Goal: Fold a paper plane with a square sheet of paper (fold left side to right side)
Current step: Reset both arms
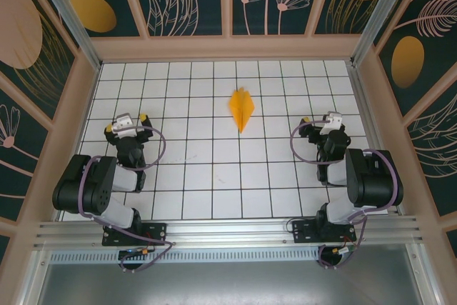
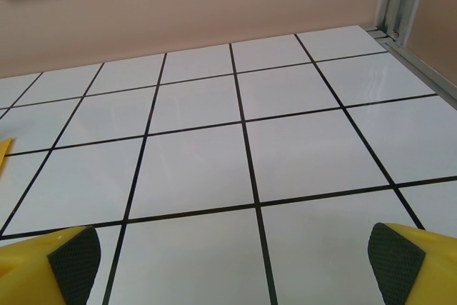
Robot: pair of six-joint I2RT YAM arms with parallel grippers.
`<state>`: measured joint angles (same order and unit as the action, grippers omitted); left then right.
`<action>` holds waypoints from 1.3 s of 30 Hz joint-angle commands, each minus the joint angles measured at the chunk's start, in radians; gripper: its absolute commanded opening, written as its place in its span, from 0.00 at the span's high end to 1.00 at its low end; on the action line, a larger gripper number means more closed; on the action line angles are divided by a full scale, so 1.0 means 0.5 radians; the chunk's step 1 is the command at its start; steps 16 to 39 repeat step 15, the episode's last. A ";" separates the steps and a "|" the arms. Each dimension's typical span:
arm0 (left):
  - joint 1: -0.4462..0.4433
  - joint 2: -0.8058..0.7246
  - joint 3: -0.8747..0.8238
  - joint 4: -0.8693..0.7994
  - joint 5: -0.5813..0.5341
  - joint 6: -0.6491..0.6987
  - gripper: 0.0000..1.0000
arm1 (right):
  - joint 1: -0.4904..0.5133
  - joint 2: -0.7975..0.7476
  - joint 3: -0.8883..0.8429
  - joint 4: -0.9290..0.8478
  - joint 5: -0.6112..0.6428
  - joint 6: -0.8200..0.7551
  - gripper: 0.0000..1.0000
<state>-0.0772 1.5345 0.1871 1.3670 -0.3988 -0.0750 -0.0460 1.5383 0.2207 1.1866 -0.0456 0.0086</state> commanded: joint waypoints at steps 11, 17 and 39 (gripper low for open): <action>0.016 -0.013 0.021 -0.004 0.060 -0.025 0.01 | 0.012 0.004 0.034 0.097 0.005 0.004 0.01; 0.016 -0.012 0.022 -0.004 0.060 -0.025 0.01 | 0.012 0.004 0.035 0.100 0.005 0.004 0.01; 0.016 -0.012 0.022 -0.004 0.060 -0.025 0.01 | 0.012 0.004 0.035 0.100 0.005 0.004 0.01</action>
